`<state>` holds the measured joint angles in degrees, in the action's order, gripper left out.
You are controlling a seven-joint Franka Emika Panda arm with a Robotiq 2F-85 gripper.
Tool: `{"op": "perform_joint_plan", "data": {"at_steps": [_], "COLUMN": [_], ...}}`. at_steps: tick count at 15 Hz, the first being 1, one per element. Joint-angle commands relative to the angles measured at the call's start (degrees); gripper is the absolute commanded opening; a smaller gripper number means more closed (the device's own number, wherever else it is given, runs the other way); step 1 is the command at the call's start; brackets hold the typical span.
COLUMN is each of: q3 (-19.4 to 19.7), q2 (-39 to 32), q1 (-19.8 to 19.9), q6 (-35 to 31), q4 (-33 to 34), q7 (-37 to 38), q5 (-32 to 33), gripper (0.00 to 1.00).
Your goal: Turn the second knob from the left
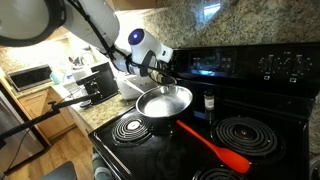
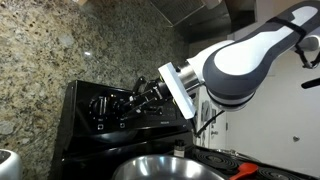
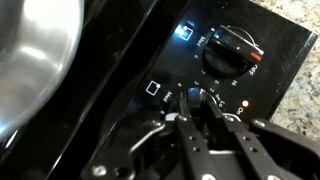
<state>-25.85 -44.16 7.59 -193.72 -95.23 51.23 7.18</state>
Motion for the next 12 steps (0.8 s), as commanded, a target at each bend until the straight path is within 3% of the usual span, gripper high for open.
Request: {"op": "perform_joint_plan", "data": {"at_steps": [1, 6, 12], "q3": [0.9, -1.0, 0.9], "q2": [-4.7, -5.9, -6.1], "q1": [-2.2, -1.5, -3.5], "q6": [-1.8, -4.0, -4.2], "q4": [3.5, 3.3, 3.3], "q7": [1.7, 2.6, 3.1], "q5": [-2.1, -1.0, -3.0], "gripper": [0.06, 0.06, 0.06]}}
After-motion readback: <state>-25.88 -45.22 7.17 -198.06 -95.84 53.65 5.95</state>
